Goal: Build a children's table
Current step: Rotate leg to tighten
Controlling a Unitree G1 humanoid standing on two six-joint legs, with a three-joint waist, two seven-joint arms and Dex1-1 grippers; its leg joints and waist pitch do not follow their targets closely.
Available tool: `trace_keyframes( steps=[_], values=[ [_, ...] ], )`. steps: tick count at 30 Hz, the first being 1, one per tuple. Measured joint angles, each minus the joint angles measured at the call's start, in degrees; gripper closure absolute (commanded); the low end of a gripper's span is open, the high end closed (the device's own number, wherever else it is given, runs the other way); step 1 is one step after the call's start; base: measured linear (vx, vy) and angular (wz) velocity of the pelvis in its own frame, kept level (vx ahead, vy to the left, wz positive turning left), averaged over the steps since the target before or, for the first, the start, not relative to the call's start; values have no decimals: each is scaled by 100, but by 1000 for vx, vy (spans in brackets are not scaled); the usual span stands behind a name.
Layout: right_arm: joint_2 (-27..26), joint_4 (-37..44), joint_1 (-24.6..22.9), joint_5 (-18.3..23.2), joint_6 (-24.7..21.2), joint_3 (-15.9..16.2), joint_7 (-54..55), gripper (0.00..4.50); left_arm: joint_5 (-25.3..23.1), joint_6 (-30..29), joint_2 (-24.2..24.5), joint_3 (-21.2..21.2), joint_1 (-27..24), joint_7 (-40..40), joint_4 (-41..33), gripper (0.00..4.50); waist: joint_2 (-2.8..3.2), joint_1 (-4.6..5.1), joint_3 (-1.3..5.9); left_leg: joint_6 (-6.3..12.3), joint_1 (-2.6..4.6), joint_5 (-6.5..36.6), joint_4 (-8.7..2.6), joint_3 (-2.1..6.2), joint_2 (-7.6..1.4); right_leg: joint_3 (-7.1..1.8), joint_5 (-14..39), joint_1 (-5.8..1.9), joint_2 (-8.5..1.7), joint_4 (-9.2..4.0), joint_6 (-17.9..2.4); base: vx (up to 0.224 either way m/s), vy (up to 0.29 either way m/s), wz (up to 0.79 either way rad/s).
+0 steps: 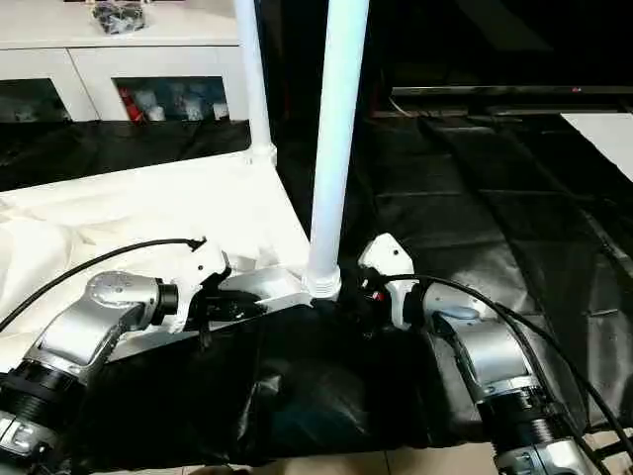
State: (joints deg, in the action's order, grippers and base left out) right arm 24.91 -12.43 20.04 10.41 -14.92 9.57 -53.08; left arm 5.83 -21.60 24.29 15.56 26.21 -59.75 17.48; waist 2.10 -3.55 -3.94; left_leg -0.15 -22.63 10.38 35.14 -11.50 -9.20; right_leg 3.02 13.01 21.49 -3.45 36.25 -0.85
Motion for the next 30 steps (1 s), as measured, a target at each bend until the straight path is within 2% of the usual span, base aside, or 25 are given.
trace_keyframes(
  steps=[1,6,12,17,18,24,28,30],
  values=[
    [-2,0,3,1,0,0,-2,0,0,10,15,2,0,-14,0,437,0,0,0,0,0,0,0,0,0,0,0,0,0,0,0,0,0,0],
    [-87,-164,102,-24,21,12,33,0,-69,91,72,60,-2,-26,-19,437,0,14,3,0,2,0,0,0,0,0,0,-1,0,0,0,0,0,0],
    [-239,-637,498,-353,193,182,278,0,-103,121,76,68,-52,9,-107,437,1,15,5,-1,1,0,0,0,0,0,-1,-2,0,-1,-2,0,0,0],
    [-385,-923,551,-418,270,242,262,0,-100,81,37,59,-72,40,-151,437,0,10,5,0,-1,1,0,0,0,0,-1,0,0,-2,-2,0,0,0],
    [-401,-1013,600,-430,295,275,261,19,-99,83,21,54,-79,55,-151,446,0,9,5,0,-1,1,0,0,0,0,-1,0,0,-2,-2,0,0,0],
    [-534,-1380,906,-535,536,307,278,58,-96,133,-5,48,-106,56,-157,450,-3,2,6,0,-2,1,4,0,0,0,-2,-1,-1,-2,-3,0,0,0],
    [-572,-1514,918,-553,575,306,277,92,-95,137,0,47,-134,54,-205,450,-3,-2,6,2,-6,1,4,0,0,0,-2,2,-1,-3,-3,0,0,0],
    [-574,-1526,919,-553,593,306,270,92,-96,136,0,47,-136,55,-206,450,-3,0,6,2,-7,1,4,0,0,0,-2,3,0,-2,-3,0,0,0]
  ],
)
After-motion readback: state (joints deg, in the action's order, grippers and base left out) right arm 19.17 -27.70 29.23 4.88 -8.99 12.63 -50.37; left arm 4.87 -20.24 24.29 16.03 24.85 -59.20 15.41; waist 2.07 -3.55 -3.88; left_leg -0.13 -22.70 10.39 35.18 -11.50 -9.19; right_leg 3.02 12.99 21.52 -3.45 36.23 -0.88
